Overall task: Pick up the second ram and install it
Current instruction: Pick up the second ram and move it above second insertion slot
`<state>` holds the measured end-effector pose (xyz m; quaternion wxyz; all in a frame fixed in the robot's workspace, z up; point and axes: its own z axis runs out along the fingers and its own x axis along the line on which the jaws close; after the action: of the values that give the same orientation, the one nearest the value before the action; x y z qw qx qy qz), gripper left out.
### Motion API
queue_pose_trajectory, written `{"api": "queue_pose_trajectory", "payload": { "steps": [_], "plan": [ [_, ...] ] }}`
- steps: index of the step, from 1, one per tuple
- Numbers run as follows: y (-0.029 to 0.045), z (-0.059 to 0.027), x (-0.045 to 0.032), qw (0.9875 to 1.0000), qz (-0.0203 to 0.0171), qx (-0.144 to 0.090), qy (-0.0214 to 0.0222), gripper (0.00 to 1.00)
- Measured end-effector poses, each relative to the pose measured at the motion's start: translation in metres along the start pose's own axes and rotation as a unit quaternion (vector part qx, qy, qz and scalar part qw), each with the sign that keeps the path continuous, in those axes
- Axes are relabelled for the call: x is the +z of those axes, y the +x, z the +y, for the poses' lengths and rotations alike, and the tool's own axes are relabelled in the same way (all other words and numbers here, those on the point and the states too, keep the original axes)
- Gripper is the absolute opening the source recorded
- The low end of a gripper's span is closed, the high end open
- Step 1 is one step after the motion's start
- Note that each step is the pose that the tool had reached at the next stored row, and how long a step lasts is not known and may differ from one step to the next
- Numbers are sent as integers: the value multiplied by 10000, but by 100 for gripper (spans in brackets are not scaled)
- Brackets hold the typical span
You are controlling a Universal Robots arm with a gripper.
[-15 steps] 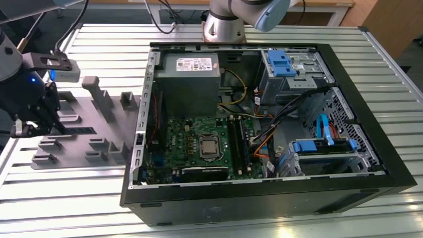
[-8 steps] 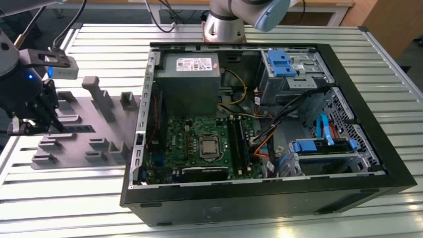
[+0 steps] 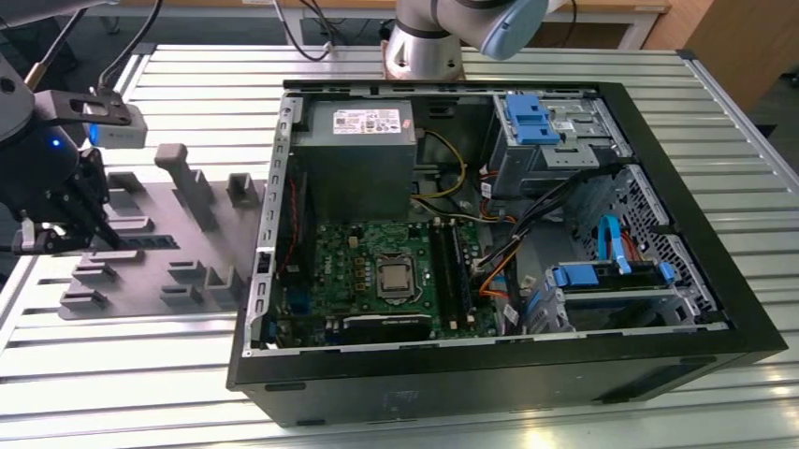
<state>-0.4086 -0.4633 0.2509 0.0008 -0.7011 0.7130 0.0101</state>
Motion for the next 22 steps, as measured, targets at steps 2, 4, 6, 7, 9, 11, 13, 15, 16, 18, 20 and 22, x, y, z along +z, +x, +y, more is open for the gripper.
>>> {"api": "queue_pose_trajectory", "payload": {
  "steps": [2, 4, 6, 7, 9, 11, 13, 15, 16, 18, 20, 22],
  "plan": [
    [0, 0, -17, 10000, 0, 0, 0, 14],
    [-1, 0, -34, 10000, 0, 0, 0, 14],
    [-1, 1, -54, 10000, 0, 0, 0, 14],
    [-1, 1, -64, 10000, -1, 0, 1, 14],
    [-1, 1, -82, 10000, 0, 0, 1, 14],
    [-2, 1, -101, 10000, 0, 0, 1, 14],
    [-2, 1, -122, 10000, 0, 0, 1, 14],
    [-2, 2, -145, 10000, 0, 0, 0, 14],
    [-3, 2, -156, 10000, 0, 0, 0, 14],
    [-3, 2, -178, 10000, 0, 0, 0, 14],
    [-3, 2, -201, 10000, 0, 0, 0, 14],
    [-4, 3, -225, 10000, 0, 0, 1, 14]
  ]
}}
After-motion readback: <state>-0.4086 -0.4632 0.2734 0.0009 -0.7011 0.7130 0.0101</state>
